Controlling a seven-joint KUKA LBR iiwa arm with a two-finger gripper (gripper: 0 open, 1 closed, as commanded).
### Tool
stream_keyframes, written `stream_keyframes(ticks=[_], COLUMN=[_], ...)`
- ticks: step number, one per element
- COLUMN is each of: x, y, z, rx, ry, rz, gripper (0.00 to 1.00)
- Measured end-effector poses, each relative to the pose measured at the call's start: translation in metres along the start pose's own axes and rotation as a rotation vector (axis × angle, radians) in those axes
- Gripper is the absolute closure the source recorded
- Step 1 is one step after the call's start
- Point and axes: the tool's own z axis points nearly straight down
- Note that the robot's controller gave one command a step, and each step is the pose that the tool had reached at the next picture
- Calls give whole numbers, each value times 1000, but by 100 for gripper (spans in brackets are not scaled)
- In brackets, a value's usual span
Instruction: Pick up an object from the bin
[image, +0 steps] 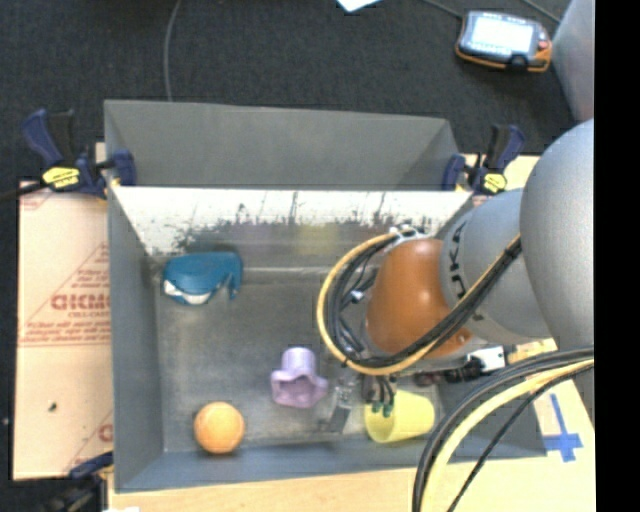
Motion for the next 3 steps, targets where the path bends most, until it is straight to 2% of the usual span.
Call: stream_keyframes(ticks=[1,2,3], x=[-5,2,1], y=[29,15,34], z=[0,0,-14], rx=[-7,-1,-6], ry=[-4,-2,-6], rz=[-162,45,-143], gripper=[0,0,0])
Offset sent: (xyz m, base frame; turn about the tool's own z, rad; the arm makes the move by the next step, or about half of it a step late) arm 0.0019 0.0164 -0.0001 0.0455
